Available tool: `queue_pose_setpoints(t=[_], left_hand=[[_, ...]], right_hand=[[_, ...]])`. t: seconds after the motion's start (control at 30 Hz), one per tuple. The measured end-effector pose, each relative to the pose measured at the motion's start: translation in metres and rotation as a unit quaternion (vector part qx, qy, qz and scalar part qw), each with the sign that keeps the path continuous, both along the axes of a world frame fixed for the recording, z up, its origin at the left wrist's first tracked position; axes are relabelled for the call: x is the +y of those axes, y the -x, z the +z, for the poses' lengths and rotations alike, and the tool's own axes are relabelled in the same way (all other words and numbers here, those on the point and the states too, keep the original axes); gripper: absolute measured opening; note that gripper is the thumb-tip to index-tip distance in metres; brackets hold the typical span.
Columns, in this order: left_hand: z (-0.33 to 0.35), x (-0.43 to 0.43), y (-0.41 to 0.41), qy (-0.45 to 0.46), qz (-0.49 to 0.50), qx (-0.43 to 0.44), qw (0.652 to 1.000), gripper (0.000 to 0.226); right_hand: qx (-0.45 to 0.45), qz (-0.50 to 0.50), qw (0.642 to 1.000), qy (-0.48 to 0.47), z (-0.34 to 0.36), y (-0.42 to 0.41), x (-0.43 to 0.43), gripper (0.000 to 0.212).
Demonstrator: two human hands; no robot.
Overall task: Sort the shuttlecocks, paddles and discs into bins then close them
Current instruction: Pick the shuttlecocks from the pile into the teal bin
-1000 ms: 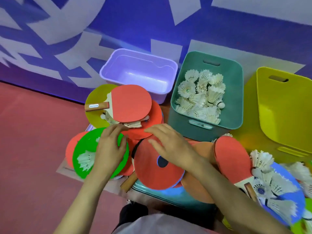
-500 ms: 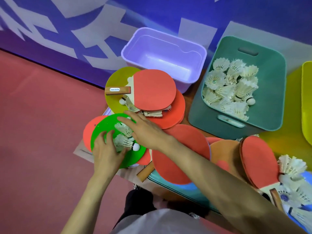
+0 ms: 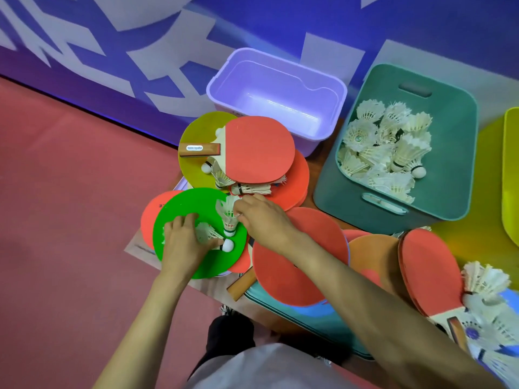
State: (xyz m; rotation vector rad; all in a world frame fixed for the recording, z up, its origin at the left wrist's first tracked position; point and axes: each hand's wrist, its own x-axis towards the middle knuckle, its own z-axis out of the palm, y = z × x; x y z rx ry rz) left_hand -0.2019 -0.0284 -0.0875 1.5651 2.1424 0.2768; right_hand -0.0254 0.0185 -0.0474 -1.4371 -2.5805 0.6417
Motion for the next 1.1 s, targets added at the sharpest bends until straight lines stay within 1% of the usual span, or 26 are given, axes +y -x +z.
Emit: queue_pose_setpoints(t=[0.03,0.07,0.2,0.27,0.33,0.47,0.57,0.63,0.77,0.87,1.0,1.1], left_hand=[[0.001,0.002,-0.001,0.001,-0.005,0.007,1.000,0.078],[0.001,0.005,-0.003,-0.003,-0.007,0.003,1.000,0.072],[0.014,0.009,-0.007,-0.046,0.017,-0.080,0.996,0.035],[0.024,0.003,-0.011,-0.075,0.023,-0.104,0.991,0.023],[0.037,-0.004,-0.016,-0.106,0.022,-0.130,0.986,0.016],[0.063,-0.015,-0.034,-0.182,0.018,-0.162,0.970,0.015],[0.079,-0.017,-0.055,-0.227,0.030,-0.237,0.944,0.014],[0.085,-0.014,-0.070,-0.246,0.024,-0.266,0.932,0.011],[0.096,-0.004,-0.101,-0.289,-0.009,-0.283,0.914,0.008],[0.107,0.006,-0.126,-0.319,-0.036,-0.293,0.901,0.010],[0.126,0.025,-0.160,-0.342,-0.082,-0.308,0.884,0.012],[0.138,0.042,-0.185,-0.357,-0.129,-0.318,0.869,0.012]], right_hand=[[0.010,-0.011,1.000,-0.007,0.002,-0.004,-0.002,0.015],[0.019,-0.020,1.000,-0.011,0.003,-0.008,-0.004,0.015],[0.038,-0.039,0.998,-0.024,0.008,-0.022,-0.011,0.015],[0.050,-0.049,0.997,-0.038,0.010,-0.027,-0.014,0.013],[0.061,-0.057,0.995,-0.059,0.014,-0.032,-0.018,0.012],[0.073,-0.085,0.985,-0.130,0.031,-0.047,-0.029,0.006],[0.103,-0.124,0.968,-0.190,0.046,-0.065,-0.039,0.005],[0.122,-0.148,0.956,-0.220,0.058,-0.078,-0.043,0.006],[0.160,-0.185,0.931,-0.272,0.081,-0.106,-0.046,0.013],[0.175,-0.227,0.911,-0.297,0.095,-0.131,-0.044,0.016],[0.187,-0.295,0.888,-0.300,0.107,-0.170,-0.037,0.010],[0.162,-0.342,0.881,-0.284,0.112,-0.202,-0.026,0.008]])
